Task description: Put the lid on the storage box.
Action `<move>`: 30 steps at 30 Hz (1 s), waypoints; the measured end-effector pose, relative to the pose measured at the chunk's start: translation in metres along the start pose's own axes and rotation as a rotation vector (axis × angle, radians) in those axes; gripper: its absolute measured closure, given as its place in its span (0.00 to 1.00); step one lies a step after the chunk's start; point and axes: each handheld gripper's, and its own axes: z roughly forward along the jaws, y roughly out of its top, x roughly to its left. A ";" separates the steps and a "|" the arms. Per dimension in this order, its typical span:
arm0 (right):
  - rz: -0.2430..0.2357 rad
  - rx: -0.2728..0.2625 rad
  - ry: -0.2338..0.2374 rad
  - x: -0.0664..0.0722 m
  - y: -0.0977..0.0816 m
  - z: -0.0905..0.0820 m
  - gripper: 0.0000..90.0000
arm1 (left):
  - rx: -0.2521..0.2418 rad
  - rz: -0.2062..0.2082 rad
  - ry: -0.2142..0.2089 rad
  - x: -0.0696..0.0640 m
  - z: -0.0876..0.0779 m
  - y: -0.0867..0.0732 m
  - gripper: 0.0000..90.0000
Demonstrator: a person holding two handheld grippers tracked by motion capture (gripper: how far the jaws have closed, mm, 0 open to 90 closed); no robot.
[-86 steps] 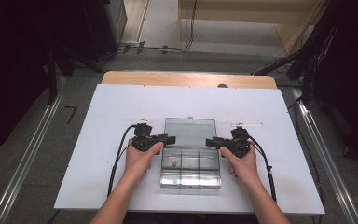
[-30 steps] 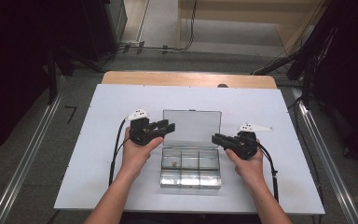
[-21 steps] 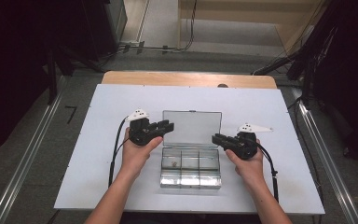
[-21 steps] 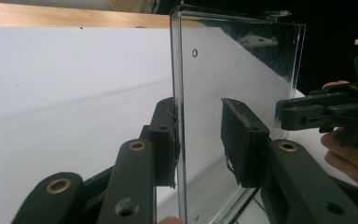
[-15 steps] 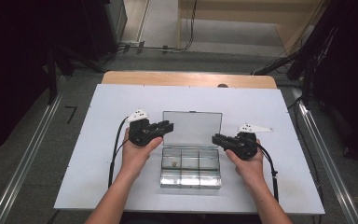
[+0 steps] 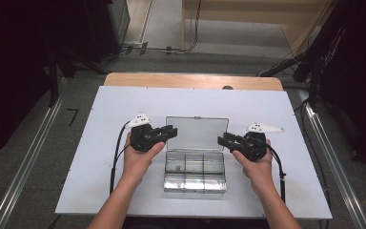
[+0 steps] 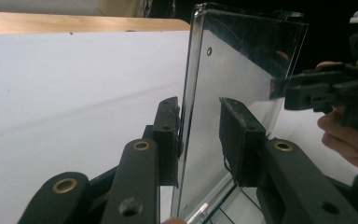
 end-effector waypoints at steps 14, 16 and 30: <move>-0.049 -0.040 -0.019 0.017 0.019 -0.016 0.58 | 0.010 0.009 -0.039 -0.005 -0.007 -0.001 0.73; -0.056 -0.039 -0.017 0.019 0.019 -0.016 0.58 | 0.008 0.010 -0.044 -0.006 -0.008 -0.002 0.73; -0.074 -0.051 0.006 0.024 0.021 -0.019 0.66 | 0.025 0.012 -0.076 -0.008 -0.014 -0.003 0.72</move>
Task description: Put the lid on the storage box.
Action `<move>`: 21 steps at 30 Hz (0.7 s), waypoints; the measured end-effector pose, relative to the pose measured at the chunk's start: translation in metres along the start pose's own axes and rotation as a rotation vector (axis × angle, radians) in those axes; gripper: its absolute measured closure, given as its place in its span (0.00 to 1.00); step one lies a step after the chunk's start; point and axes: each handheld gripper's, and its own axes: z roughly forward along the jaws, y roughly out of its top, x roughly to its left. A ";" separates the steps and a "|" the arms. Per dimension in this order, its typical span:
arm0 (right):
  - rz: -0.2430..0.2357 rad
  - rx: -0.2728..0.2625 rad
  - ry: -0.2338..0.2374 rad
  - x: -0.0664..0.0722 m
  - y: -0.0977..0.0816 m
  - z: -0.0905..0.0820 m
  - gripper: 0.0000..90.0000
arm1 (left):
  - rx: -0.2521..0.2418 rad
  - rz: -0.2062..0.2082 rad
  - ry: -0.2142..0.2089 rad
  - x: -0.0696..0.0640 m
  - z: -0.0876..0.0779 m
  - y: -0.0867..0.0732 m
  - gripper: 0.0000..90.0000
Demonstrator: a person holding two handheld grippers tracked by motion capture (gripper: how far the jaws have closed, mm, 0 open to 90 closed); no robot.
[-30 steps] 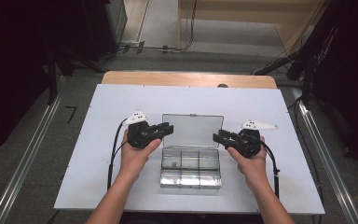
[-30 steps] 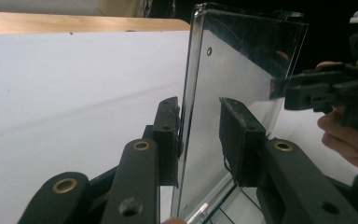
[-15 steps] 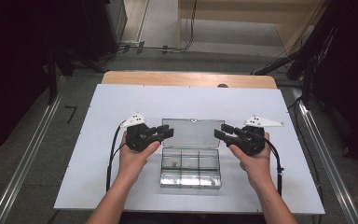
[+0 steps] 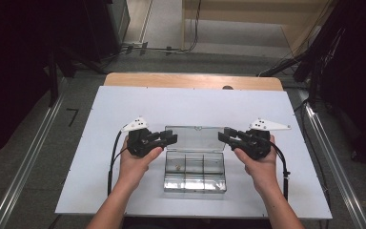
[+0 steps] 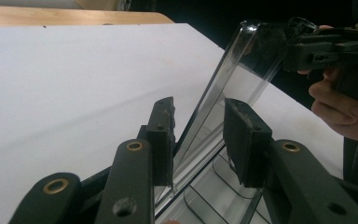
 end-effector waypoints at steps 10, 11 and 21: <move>-0.015 0.002 0.003 0.003 0.000 -0.002 0.69 | 0.008 0.007 -0.003 -0.001 -0.002 -0.001 0.72; -0.015 0.002 0.002 0.004 -0.001 -0.002 0.69 | 0.008 0.007 -0.003 -0.001 -0.002 -0.001 0.72; -0.023 0.000 0.004 0.007 -0.002 -0.004 0.70 | 0.029 -0.016 -0.006 0.001 -0.006 -0.001 0.64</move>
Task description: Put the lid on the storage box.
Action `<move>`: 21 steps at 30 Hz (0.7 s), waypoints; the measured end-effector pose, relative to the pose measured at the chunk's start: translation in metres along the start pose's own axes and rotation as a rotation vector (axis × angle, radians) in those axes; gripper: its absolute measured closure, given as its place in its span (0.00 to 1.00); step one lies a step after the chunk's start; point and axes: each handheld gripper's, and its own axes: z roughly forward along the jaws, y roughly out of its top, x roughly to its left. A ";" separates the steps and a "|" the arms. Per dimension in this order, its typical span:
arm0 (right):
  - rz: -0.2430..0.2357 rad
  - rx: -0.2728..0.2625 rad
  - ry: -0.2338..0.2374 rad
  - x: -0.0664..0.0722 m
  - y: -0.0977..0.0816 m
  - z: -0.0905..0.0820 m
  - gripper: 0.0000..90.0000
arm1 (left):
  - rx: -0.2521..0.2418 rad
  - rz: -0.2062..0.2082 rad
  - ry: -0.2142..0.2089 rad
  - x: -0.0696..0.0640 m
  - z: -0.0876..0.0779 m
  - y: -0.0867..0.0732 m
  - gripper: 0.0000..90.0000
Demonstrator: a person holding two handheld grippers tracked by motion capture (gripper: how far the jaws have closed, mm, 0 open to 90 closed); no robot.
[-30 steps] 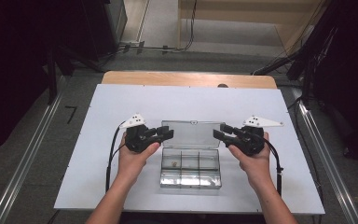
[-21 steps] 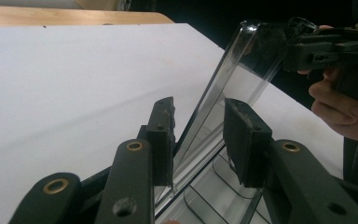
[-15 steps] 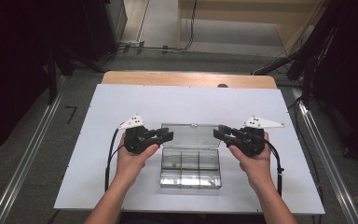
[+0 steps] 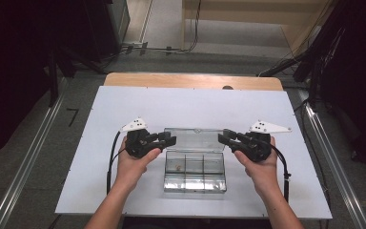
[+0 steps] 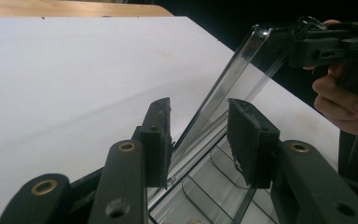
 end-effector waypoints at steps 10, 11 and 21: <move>0.001 0.005 -0.003 0.002 -0.002 -0.002 0.69 | 0.033 -0.003 0.028 0.001 -0.016 -0.007 0.73; 0.000 0.005 -0.005 0.002 -0.002 -0.002 0.69 | 0.032 -0.009 0.032 0.001 -0.017 -0.008 0.74; -0.005 0.008 -0.007 0.004 -0.004 -0.004 0.69 | 0.046 0.030 0.049 -0.009 -0.023 -0.019 1.00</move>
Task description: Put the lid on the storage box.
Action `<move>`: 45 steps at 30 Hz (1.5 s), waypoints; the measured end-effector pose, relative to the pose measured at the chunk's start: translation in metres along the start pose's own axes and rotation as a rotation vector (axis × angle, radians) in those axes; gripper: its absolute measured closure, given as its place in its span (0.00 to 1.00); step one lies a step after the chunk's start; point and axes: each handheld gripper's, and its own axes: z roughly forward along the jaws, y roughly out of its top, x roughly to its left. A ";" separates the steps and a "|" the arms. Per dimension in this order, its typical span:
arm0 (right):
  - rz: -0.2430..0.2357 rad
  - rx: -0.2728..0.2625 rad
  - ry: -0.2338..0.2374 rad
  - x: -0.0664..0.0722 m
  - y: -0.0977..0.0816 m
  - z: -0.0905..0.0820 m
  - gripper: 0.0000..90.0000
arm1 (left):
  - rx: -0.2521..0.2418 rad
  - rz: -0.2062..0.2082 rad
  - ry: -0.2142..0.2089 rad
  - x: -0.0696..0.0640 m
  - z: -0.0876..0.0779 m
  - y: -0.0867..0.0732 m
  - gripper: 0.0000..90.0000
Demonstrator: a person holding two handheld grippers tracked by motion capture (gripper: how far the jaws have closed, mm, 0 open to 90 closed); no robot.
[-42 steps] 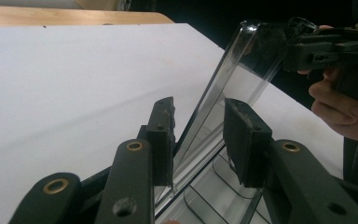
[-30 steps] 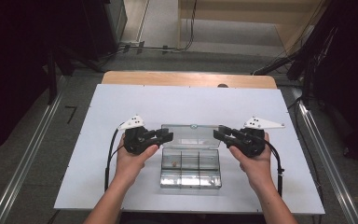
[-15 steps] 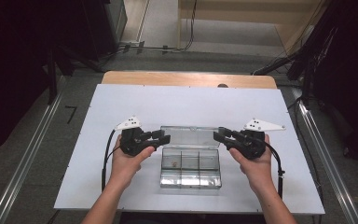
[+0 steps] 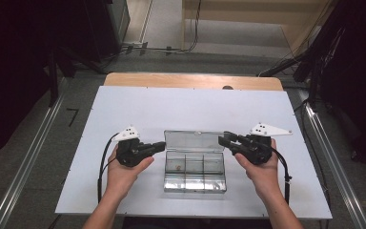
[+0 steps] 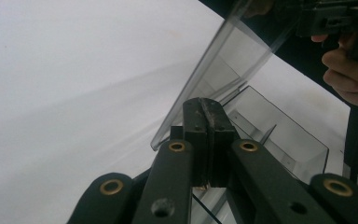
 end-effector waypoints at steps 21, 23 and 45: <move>-0.029 0.017 -0.004 0.009 -0.007 -0.008 0.67 | -0.026 0.014 -0.062 -0.005 0.004 -0.005 1.00; -0.028 0.018 -0.002 0.009 -0.007 -0.008 0.67 | -0.027 0.014 -0.069 -0.005 0.004 -0.006 1.00; -0.002 0.044 -0.012 0.009 -0.011 -0.013 0.25 | -0.033 0.004 -0.086 -0.004 0.005 -0.006 1.00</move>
